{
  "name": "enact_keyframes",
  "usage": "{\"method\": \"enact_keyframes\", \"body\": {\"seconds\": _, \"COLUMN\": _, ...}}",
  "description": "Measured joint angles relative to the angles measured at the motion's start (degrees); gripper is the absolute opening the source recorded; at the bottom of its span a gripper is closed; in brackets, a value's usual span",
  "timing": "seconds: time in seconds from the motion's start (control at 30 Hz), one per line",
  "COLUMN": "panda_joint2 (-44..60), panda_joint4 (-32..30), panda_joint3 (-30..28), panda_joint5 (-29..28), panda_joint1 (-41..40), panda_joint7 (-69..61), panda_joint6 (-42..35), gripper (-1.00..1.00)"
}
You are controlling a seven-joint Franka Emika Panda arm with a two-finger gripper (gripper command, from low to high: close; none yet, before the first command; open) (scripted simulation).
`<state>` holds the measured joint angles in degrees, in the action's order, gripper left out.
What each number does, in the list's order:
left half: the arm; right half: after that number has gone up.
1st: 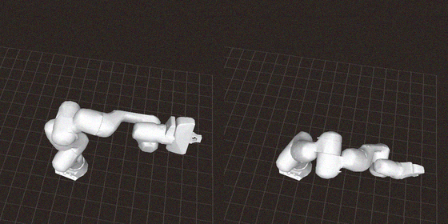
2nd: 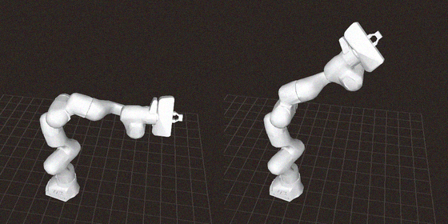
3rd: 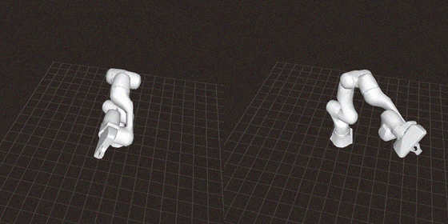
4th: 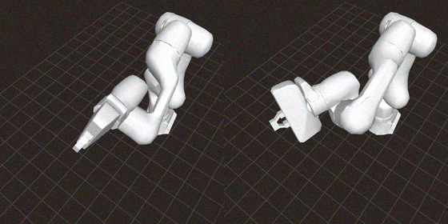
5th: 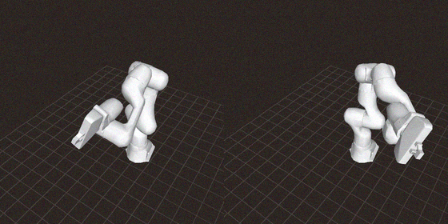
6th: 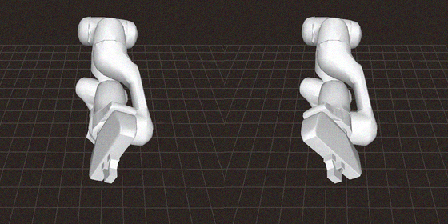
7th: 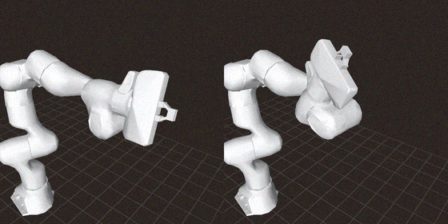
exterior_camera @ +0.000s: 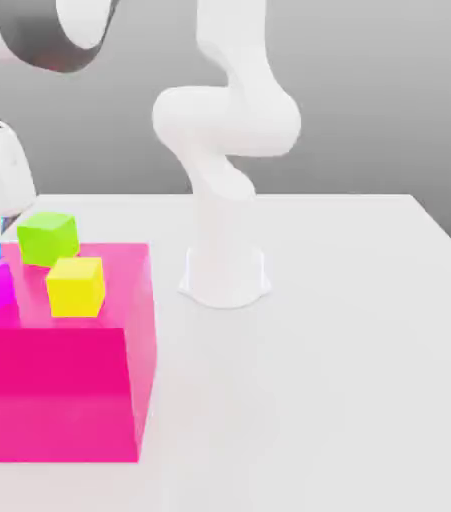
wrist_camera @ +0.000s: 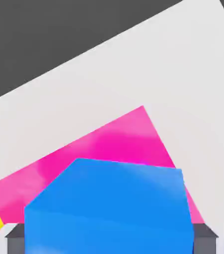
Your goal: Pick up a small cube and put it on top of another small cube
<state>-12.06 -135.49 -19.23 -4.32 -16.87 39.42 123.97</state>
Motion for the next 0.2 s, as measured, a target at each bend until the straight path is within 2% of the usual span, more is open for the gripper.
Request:
{"method": "enact_keyframes", "body": {"seconds": 0.1, "panda_joint2": 0.1, "panda_joint4": -0.3, "panda_joint3": 0.0, "panda_joint5": -0.3, "panda_joint1": -0.1, "panda_joint7": 0.2, "panda_joint6": 0.4, "gripper": 1.0}}
{"method": "enact_keyframes", "body": {"seconds": 0.2, "panda_joint2": -2.3, "panda_joint4": 3.3, "panda_joint3": 0.5, "panda_joint5": -0.8, "panda_joint1": -0.1, "panda_joint7": 0.7, "panda_joint6": -5.5, "gripper": 1.0}}
